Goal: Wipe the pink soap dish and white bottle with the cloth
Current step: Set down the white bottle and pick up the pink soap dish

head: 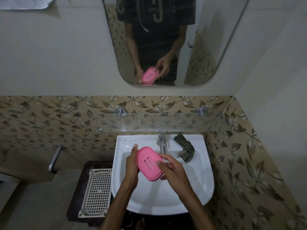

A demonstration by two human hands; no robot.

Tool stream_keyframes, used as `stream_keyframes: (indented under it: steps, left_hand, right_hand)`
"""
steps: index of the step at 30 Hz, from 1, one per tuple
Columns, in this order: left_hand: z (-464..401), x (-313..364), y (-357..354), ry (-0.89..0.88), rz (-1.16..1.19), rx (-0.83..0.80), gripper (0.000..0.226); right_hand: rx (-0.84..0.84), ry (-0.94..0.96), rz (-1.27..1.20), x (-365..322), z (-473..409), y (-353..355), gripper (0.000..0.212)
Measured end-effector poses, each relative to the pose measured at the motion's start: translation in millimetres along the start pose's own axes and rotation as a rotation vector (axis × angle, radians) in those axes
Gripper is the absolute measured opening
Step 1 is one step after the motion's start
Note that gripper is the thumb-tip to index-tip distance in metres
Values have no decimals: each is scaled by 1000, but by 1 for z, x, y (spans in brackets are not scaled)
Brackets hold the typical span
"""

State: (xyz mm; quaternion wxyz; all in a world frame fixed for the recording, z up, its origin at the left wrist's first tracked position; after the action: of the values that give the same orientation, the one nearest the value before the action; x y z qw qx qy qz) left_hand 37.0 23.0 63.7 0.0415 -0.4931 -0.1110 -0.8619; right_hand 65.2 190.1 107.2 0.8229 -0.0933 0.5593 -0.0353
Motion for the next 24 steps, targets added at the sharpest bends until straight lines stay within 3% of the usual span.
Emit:
stream_keyframes:
  steps: [2,6,9,12,14,18,24]
  left_hand:
    - [1,-1,0,5,-40,-79,69]
    - [0,-1,2,-6,-130,-316,82]
    - [2,7,0,-53,-151,-394,63]
    - [-4,8,4,-23,-33,-213,56]
    - [-6,6,12,-4,58,-106,52]
    - [1,11,18,-167,110,-76,29]
    - [-7,52,4,-386,-12,12,41]
  right_hand:
    - [28,-54,-11,-1,-1,8,12]
    - [-68,-190,-97,1,-5,14,12]
    - [-127,-232,-146,2,-7,15,37]
    - [-89,-171,-211,2,-12,17,53]
    - [66,-98,-314,0,-17,23,50]
    - [307,15,-538,-9,-32,32,47]
    - [390,117,-656,-25,-67,13,53]
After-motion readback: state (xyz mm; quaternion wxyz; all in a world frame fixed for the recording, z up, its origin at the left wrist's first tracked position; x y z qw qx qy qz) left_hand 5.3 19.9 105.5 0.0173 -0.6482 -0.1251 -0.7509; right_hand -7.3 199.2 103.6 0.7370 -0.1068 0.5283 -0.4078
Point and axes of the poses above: each hand's wrist, its own z-axis away from the middle knuckle, its own y-axis out of the back of the hand, x = y × z, the point moved 4 cm from there along -z, towards the middle knuckle, and after that the axes turned 15 degrees about -z, right-handed, at the moved point
